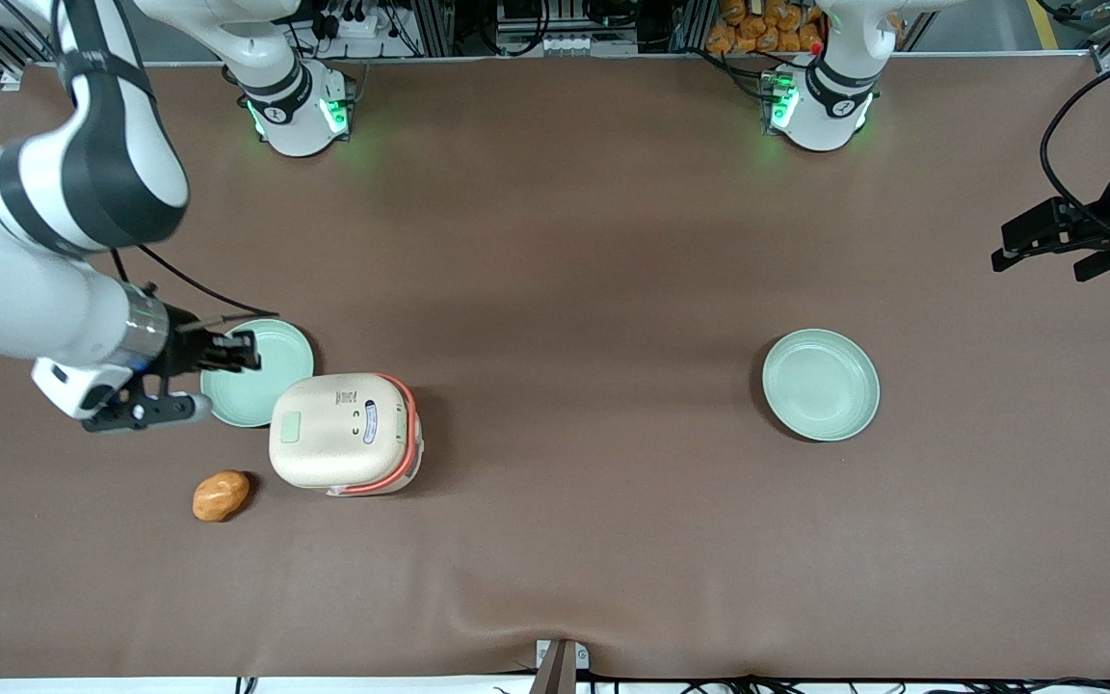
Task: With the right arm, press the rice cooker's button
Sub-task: 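Move the right gripper over the rice cooker's front button panel, then press down on the rice cooker's lid release button with the right gripper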
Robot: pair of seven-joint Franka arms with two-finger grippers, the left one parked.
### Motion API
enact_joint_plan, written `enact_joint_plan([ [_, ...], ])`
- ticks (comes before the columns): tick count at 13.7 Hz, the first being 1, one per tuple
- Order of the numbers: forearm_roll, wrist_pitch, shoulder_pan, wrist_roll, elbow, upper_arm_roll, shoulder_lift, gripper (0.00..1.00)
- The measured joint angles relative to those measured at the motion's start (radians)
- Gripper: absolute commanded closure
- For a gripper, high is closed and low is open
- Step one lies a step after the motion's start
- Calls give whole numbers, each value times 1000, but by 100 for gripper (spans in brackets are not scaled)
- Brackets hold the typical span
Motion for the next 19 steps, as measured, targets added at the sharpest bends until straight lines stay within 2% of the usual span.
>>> enact_joint_plan([
  [3,1,90,12,0,0,0,54,100],
  [7,1,155,14,0,0,-1,117,100],
  [19,1,169,12,0,1,-13,174,99],
])
